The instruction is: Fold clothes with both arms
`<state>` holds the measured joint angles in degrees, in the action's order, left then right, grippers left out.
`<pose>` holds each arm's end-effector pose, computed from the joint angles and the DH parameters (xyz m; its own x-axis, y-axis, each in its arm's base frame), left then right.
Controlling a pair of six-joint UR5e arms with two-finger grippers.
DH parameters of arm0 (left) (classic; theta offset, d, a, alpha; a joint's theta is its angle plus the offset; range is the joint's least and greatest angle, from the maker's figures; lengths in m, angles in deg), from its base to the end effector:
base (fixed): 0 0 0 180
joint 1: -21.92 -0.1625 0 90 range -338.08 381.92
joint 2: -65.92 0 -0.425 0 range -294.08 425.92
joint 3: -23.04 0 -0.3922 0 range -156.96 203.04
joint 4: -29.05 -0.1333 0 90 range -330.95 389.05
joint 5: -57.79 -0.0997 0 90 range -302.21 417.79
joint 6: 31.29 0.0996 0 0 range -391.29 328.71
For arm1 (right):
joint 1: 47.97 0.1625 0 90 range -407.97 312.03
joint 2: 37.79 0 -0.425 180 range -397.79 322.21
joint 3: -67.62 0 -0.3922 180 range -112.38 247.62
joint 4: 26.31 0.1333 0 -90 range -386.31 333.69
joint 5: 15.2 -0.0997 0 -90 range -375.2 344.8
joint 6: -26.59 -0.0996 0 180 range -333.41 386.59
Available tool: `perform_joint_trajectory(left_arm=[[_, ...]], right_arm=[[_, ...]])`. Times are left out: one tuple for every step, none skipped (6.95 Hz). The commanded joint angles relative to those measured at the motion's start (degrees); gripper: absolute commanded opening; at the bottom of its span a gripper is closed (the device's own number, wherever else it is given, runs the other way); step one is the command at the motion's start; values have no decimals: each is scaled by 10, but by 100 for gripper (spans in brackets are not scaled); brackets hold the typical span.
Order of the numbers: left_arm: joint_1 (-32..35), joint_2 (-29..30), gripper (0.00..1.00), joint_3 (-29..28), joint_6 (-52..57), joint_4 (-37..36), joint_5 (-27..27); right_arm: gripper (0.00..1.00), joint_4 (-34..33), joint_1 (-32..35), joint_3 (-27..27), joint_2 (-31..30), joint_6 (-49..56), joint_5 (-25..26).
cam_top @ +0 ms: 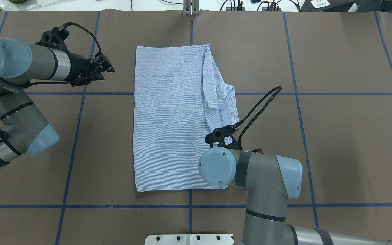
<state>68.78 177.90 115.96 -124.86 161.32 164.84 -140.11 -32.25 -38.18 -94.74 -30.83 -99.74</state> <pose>0.3625 -0.5391 0.3365 0.2329 -0.3356 -0.9128 0.5284 0.8316 -0.1709 -0.5602 -0.3060 0.2710 0.9009 -0.3033 0.3104 0.2096 0.9304 0.3006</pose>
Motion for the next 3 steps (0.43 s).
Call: perform_joint_trajectory(left_arm=[[1, 0, 51, 5, 0, -2, 0], [1, 0, 51, 7, 0, -3, 0], [1, 0, 52, 9, 0, -3, 0]], right_arm=[[100, -19, 8, -30, -22, 5, 0], [100, -18, 18, -34, -17, 2, -11], [100, -10, 28, -28, -4, 1, -22]])
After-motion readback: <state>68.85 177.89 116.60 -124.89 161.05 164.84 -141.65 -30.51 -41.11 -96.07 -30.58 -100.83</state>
